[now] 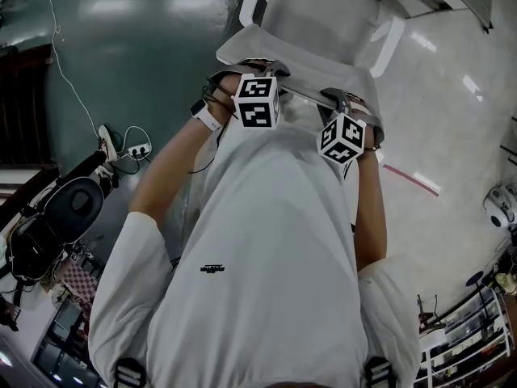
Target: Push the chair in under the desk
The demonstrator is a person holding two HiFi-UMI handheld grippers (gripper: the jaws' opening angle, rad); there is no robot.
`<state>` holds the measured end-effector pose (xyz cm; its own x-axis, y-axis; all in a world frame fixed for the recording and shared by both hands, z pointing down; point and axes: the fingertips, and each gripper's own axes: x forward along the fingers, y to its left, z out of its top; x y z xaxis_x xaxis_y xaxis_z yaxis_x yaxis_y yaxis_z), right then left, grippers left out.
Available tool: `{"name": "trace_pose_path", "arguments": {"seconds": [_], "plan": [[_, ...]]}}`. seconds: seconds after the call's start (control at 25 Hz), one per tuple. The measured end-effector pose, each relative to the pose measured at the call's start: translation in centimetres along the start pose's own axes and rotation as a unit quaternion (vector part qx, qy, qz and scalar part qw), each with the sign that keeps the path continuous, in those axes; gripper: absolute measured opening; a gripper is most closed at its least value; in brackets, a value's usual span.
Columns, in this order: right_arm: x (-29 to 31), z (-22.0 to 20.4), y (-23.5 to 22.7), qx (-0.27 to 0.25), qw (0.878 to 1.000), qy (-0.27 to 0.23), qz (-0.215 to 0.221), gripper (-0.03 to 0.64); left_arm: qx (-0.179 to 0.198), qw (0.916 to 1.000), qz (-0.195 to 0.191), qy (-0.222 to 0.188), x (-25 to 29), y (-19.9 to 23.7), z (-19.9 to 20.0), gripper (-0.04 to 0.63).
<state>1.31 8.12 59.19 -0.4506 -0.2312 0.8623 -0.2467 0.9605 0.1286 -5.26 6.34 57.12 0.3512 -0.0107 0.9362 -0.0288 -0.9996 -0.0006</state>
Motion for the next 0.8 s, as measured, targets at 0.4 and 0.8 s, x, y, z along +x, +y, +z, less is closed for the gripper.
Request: {"name": "trace_pose_path", "arguments": {"seconds": [0.4,0.8], "plan": [[0.3,-0.5,-4.9,-0.019,1.000,-0.002,-0.010,0.075,0.041,0.9991,0.012,0.002,0.5,4.0,1.4,0.117],[1.2,-1.4,-10.1,-0.019,1.000,-0.003,-0.015,0.071,0.045,0.9983,0.038,-0.004,1.7,9.4,2.9,0.126]]}}
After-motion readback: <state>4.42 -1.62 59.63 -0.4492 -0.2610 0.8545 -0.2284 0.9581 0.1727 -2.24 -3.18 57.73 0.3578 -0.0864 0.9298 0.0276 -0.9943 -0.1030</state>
